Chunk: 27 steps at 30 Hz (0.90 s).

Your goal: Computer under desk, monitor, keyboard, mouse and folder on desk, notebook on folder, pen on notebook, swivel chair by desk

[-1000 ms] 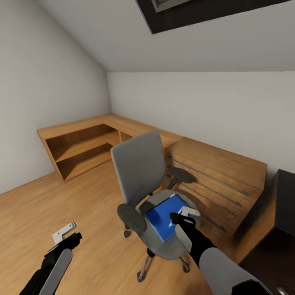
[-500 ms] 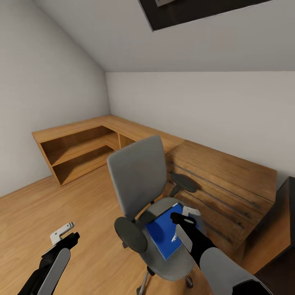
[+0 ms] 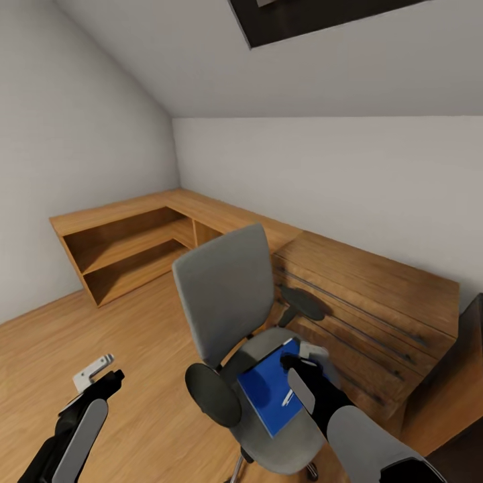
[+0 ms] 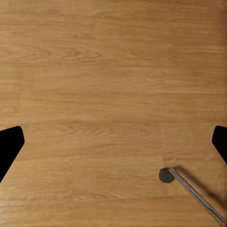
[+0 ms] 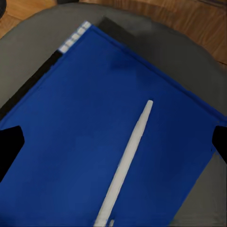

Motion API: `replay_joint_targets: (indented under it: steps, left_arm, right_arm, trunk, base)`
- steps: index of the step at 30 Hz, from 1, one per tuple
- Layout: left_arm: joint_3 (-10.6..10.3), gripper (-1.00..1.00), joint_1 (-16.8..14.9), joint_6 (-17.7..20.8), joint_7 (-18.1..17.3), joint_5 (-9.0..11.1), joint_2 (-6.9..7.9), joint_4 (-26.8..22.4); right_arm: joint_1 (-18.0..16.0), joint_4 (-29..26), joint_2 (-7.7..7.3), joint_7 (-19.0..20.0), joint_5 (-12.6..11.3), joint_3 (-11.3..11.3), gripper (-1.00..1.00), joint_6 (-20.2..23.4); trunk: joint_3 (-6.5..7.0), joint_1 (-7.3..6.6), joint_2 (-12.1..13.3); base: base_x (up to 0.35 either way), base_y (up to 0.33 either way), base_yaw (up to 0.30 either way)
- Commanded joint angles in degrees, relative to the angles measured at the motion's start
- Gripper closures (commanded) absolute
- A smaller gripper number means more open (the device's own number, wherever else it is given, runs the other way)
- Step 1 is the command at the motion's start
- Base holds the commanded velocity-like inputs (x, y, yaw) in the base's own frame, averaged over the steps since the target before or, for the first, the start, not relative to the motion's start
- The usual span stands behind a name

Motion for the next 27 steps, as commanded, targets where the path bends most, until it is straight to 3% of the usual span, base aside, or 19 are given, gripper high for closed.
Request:
replay_joint_targets:
  steps: [1,4,8,11,18,22,27]
  left_arm:
    - [0.1,-1.0,-0.03,0.23,0.33,0.34,0.03,-0.33]
    - [0.34,-1.0,-0.03,0.21,0.43,0.32,0.04,-0.67]
    - [0.33,-1.0,-0.03,0.23,0.5,0.28,-0.03,-0.71]
    - [0.31,-1.0,-0.03,0.25,0.52,0.27,-0.08,-0.66]
    - [0.3,-1.0,-0.03,0.25,0.52,0.35,-0.18,-0.64]
    - [0.3,-1.0,-0.03,0.25,0.52,0.47,-0.21,-0.64]
    - [0.3,-1.0,-0.03,0.25,0.52,0.53,-0.21,-0.62]
  right_arm:
    - [-0.04,-0.08,-0.05,-0.68,-0.47,0.44,-1.0,2.13]
    - [-0.04,-0.06,0.03,-1.03,-0.78,0.38,-1.0,6.6]
    - [-0.04,0.0,0.11,-1.15,-0.79,0.43,-1.0,7.69]
    - [-0.04,-0.1,0.14,-1.05,-0.88,0.46,-1.0,11.98]
    - [-0.04,-0.12,0.15,-0.92,-1.07,0.28,-1.0,13.37]
    - [-0.04,-0.12,0.07,-0.86,-4.91,0.06,-1.0,13.31]
    - [-0.04,-0.12,-0.01,-0.78,-6.28,0.11,-1.0,13.25]
  trunk:
    - [-0.24,0.22,-0.45]
    - [-0.78,0.88,-1.65]
    - [-1.5,1.76,-3.25]
    - [-2.04,2.42,-4.46]
    - [-2.58,3.08,-5.66]
    - [-2.75,3.3,-6.06]
    - [-3.11,3.74,-6.86]
  base:
    - [0.002,0.0,0.0]
    - [0.0,0.0,0.0]
    - [0.0,0.0,0.0]
    - [0.0,0.0,0.0]
    - [0.0,0.0,0.0]
    - [0.0,0.0,0.0]
    - [0.0,0.0,0.0]
